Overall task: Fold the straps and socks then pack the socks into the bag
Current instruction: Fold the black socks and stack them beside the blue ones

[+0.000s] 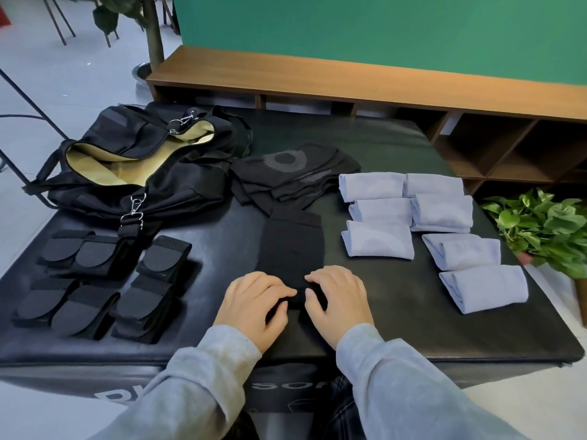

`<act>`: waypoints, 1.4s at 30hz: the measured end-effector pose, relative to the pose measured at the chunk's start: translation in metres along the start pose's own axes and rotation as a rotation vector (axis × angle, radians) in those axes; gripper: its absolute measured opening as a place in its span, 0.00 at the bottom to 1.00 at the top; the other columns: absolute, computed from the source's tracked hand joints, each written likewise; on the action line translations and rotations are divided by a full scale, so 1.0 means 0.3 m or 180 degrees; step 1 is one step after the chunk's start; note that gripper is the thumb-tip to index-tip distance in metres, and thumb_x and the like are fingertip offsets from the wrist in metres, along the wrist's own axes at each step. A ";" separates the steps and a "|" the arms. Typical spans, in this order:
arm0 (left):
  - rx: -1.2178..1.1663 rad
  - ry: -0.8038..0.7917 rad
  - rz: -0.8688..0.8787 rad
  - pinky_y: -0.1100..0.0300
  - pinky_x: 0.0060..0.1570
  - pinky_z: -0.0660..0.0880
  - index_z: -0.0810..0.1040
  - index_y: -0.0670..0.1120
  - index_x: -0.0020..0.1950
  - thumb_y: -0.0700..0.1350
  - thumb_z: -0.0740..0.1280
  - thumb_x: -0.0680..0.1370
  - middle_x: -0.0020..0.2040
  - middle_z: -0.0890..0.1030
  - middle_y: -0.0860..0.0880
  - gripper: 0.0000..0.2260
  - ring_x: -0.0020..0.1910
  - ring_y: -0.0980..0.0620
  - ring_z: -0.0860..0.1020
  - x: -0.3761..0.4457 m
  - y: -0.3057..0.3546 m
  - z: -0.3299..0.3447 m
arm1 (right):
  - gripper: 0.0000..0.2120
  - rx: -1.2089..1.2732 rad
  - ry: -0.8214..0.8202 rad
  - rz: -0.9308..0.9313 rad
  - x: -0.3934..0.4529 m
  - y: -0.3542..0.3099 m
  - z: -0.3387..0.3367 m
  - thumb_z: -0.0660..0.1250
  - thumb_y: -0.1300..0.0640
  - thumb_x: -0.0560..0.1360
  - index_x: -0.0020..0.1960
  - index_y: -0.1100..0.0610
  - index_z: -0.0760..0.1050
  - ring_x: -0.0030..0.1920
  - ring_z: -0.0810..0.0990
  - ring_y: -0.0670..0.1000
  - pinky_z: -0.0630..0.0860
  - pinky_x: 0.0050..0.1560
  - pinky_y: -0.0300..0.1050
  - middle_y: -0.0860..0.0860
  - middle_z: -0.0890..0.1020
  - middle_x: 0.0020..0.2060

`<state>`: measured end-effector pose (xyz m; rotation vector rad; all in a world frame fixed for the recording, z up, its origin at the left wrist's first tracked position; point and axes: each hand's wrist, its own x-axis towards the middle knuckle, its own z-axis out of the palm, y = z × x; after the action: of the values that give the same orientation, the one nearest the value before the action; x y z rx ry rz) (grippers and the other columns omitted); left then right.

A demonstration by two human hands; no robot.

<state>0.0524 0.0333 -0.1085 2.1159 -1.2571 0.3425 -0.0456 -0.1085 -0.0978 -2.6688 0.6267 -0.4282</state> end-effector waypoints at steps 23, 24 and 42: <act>0.0540 -0.0054 -0.0665 0.57 0.55 0.56 0.73 0.52 0.38 0.41 0.62 0.58 0.41 0.71 0.56 0.11 0.48 0.54 0.67 -0.006 0.005 0.023 | 0.11 -0.0187 0.0162 -0.0793 -0.008 0.000 0.017 0.57 0.55 0.68 0.42 0.50 0.77 0.46 0.71 0.47 0.61 0.60 0.40 0.43 0.76 0.39; 0.0577 -0.0012 -0.0739 0.57 0.53 0.56 0.73 0.52 0.38 0.39 0.63 0.57 0.41 0.72 0.56 0.12 0.47 0.54 0.66 -0.005 0.004 0.023 | 0.10 -0.0157 0.0219 -0.0923 -0.012 0.000 0.015 0.58 0.55 0.68 0.40 0.51 0.78 0.45 0.70 0.47 0.63 0.56 0.40 0.44 0.76 0.37; 0.0648 -0.0919 -0.1355 0.58 0.71 0.44 0.66 0.49 0.71 0.61 0.41 0.73 0.72 0.65 0.53 0.32 0.73 0.54 0.58 0.029 0.021 -0.002 | 0.15 -0.0026 0.0170 -0.0462 -0.042 0.001 -0.011 0.55 0.51 0.72 0.37 0.47 0.80 0.39 0.75 0.46 0.67 0.43 0.38 0.40 0.80 0.35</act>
<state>0.0515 0.0256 -0.1008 2.6075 -0.9116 -0.0253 -0.0578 -0.1036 -0.0974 -2.7285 0.4520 -0.5394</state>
